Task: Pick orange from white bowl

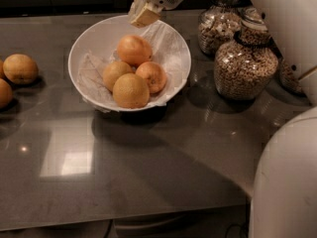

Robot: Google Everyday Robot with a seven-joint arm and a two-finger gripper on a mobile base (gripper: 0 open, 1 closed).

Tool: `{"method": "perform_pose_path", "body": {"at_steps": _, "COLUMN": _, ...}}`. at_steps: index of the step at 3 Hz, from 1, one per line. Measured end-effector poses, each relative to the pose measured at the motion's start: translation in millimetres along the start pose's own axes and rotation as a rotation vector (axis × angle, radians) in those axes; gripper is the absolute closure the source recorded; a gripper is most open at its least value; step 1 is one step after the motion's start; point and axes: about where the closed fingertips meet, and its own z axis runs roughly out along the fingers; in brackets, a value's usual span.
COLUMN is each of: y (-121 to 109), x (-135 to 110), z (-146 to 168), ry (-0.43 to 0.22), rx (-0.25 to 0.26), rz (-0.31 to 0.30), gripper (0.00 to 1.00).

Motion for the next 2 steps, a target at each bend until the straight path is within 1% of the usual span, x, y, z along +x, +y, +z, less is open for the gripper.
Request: {"method": "perform_pose_path", "body": {"at_steps": 2, "y": 0.3, "x": -0.8, "z": 0.8, "ry": -0.002, "rx": -0.001, "rz": -0.001, "gripper": 0.11}}
